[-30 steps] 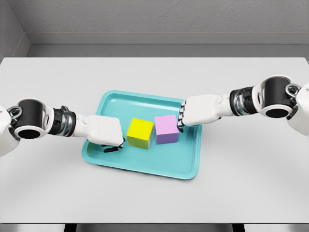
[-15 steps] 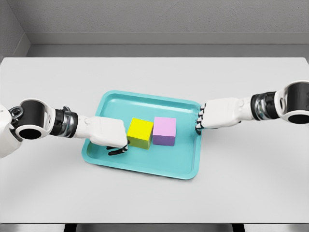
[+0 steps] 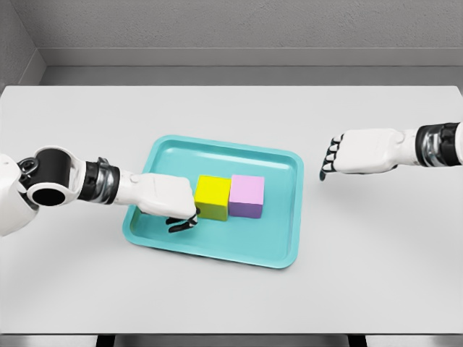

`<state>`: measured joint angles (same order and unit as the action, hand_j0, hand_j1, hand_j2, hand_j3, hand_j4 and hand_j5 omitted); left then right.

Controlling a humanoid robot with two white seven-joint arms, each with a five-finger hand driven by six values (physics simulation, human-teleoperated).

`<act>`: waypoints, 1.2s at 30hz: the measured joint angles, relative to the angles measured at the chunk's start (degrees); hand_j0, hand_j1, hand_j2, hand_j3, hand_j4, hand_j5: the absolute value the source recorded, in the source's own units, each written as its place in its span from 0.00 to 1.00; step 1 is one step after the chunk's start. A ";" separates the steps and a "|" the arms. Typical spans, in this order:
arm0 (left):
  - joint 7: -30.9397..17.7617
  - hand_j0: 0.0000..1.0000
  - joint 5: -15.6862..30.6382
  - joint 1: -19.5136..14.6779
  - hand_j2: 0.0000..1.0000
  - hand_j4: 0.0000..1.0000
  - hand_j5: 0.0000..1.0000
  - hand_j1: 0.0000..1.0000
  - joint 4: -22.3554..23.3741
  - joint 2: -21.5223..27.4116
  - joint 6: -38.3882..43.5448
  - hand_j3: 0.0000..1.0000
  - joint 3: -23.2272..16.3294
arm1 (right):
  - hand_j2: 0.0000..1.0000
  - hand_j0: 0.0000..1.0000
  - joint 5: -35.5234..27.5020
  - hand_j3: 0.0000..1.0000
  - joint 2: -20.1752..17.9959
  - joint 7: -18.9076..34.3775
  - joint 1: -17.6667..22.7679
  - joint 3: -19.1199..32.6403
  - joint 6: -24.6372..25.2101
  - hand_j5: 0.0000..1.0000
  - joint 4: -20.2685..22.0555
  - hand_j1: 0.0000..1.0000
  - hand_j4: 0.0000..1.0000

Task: Push two cubes

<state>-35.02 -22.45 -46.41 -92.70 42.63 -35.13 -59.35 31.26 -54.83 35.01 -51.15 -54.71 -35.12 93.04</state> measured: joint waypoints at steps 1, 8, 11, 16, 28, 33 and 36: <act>0.00 0.04 0.10 0.00 0.04 0.04 0.04 0.04 0.34 -0.16 0.01 0.04 0.02 | 0.85 0.85 -0.01 0.85 -0.26 0.00 0.00 0.05 0.01 0.85 -0.01 0.85 0.85; 0.00 0.04 0.26 0.00 0.04 0.04 0.04 0.04 1.13 -0.57 0.02 0.04 0.08 | 1.00 1.00 -3.40 1.00 -2.39 0.00 1.49 4.26 0.00 1.00 -1.40 1.00 1.00; 0.00 0.04 0.41 -0.09 0.04 0.04 0.04 0.04 1.18 -0.64 0.00 0.04 0.08 | 1.00 1.00 -8.99 1.00 -3.17 0.01 2.55 5.65 -0.01 1.00 -4.16 1.00 1.00; 0.00 0.04 0.54 -0.09 0.04 0.04 0.04 0.04 1.44 -0.93 0.01 0.04 0.14 | 1.00 1.00 -11.67 1.00 -3.67 0.01 2.81 6.09 -0.02 1.00 -5.69 1.00 1.00; 0.01 0.05 1.13 -2.55 0.05 0.05 0.05 0.05 4.21 1.25 0.02 0.05 2.40 | 1.00 1.00 -12.21 1.00 -3.89 0.01 2.73 6.07 -0.02 1.00 -6.11 1.00 1.00; 0.01 1.00 13.94 -2.46 1.00 1.00 1.00 1.00 17.27 7.78 0.00 1.00 11.95 | 1.00 1.00 -12.21 1.00 -3.95 0.01 2.64 6.31 -0.02 1.00 -6.01 1.00 1.00; 0.01 1.00 20.99 -1.85 1.00 1.00 1.00 1.00 29.78 7.42 0.01 1.00 16.09 | 1.00 1.00 -12.22 1.00 -4.03 0.01 2.64 6.49 -0.02 1.00 -5.80 1.00 1.00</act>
<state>-35.01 -1.46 -48.25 -62.93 50.05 -35.12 -43.26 19.04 -58.86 35.02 -48.52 -48.22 -35.14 87.24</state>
